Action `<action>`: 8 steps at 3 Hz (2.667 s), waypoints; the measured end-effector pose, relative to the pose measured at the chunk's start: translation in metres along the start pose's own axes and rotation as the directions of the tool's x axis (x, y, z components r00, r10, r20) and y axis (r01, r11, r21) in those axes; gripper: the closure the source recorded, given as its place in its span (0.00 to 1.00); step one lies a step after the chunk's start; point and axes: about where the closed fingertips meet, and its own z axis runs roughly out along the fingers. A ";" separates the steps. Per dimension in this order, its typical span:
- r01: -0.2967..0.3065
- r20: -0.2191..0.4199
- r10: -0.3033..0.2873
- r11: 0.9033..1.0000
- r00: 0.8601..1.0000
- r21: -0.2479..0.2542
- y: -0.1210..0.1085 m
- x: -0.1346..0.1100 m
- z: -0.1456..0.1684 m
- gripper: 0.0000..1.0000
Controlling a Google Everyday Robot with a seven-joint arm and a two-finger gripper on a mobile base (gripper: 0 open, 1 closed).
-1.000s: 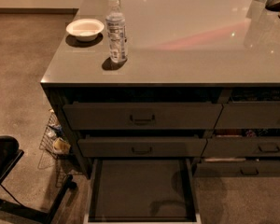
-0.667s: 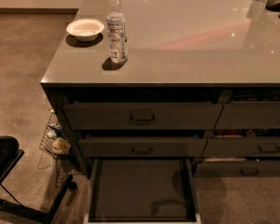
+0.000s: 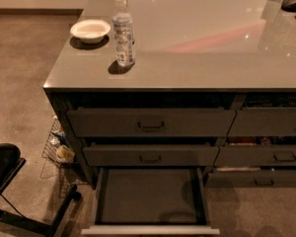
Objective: Close bottom drawer
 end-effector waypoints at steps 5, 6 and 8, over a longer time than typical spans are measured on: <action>0.125 0.001 -0.125 0.992 0.992 -0.014 -0.122 -0.043 0.108 1.00; 0.146 -0.002 -0.146 0.989 0.989 0.014 -0.149 -0.047 0.112 1.00; 0.160 -0.027 -0.158 0.978 0.987 0.132 -0.256 -0.050 0.097 1.00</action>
Offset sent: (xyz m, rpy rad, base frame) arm 0.1579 0.0541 -0.0262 -0.0561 -0.0958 0.0854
